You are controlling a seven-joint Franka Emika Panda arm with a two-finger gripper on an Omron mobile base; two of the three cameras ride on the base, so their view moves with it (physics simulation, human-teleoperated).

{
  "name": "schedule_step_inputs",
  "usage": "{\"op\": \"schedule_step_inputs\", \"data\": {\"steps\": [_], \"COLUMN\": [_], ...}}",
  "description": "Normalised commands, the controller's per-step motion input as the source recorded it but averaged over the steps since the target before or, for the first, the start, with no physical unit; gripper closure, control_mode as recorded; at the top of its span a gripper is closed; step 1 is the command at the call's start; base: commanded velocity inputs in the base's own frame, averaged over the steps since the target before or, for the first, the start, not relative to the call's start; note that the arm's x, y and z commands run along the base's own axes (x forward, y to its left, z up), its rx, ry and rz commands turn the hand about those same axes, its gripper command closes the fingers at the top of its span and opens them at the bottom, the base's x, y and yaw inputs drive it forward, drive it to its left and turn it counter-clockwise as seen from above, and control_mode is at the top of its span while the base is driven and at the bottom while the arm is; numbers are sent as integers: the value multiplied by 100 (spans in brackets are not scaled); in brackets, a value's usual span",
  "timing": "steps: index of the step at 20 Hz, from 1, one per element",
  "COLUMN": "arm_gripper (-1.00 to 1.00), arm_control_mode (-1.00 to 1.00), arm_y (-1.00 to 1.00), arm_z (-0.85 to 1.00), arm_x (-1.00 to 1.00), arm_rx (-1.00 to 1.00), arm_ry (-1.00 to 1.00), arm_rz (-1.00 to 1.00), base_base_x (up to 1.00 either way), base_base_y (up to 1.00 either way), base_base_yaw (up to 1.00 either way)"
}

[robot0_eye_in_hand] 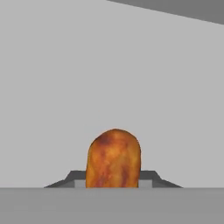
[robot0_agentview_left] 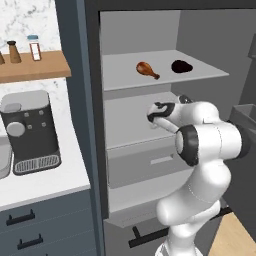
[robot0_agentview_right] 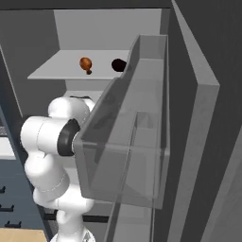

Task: Place one avocado and one chicken drumstick in each tupperware on the nearby counter, to pack two identical lunches.

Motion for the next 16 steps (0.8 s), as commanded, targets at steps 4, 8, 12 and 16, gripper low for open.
{"op": "schedule_step_inputs", "data": {"steps": [4, 8, 12, 16], "arm_gripper": [100, 100, 100, 100], "arm_control_mode": [-100, -100, -100, -100], "arm_y": [0, 0, 0, 8], "arm_z": [5, 42, 74, 100], "arm_x": [-100, -100, -100, -100], "arm_rx": [0, 0, 0, 0], "arm_ry": [-7, -8, 0, 2], "arm_rz": [0, 0, 0, 2], "base_base_x": [0, 0, 0, 0], "base_base_y": [0, 0, 0, 0], "base_base_yaw": [0, 0, 0, 0]}}
